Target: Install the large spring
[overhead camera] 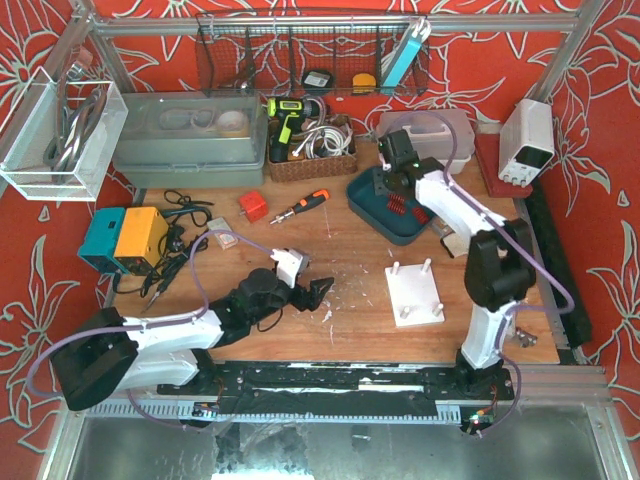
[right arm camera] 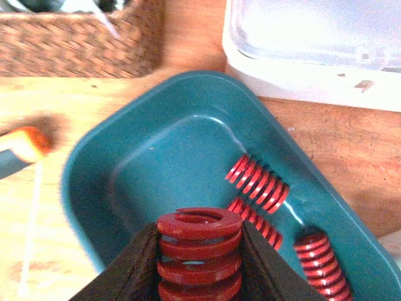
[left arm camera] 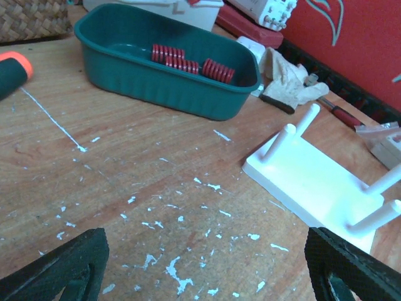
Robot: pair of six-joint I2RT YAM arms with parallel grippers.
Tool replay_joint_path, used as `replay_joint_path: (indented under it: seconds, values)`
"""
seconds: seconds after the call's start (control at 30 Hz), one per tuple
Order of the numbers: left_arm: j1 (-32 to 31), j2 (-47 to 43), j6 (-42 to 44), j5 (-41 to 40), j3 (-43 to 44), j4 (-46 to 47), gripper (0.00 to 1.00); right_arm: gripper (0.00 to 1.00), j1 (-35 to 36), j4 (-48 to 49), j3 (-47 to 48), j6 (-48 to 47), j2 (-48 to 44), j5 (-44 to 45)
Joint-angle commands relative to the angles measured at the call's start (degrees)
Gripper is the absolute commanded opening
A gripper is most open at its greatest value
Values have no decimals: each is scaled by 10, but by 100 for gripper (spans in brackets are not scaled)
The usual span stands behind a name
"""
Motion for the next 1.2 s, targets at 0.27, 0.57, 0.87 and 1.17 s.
replay_joint_path:
  seconds: [0.27,0.57,0.87,1.17]
  values:
    - [-1,-31,-60,43,-48,97,75,0,136,179,-239,172,-261,-7]
    - [1,-97,-145,24,-113,201,63,0,236,342,-396,358,-369,-16]
    - [0,-116,-154,65,-66,185,73,0,333,367,-427,377,-421,55]
    - [0,-98,-161,43,-24,157,69,0,386,383,-428,377,-418,86]
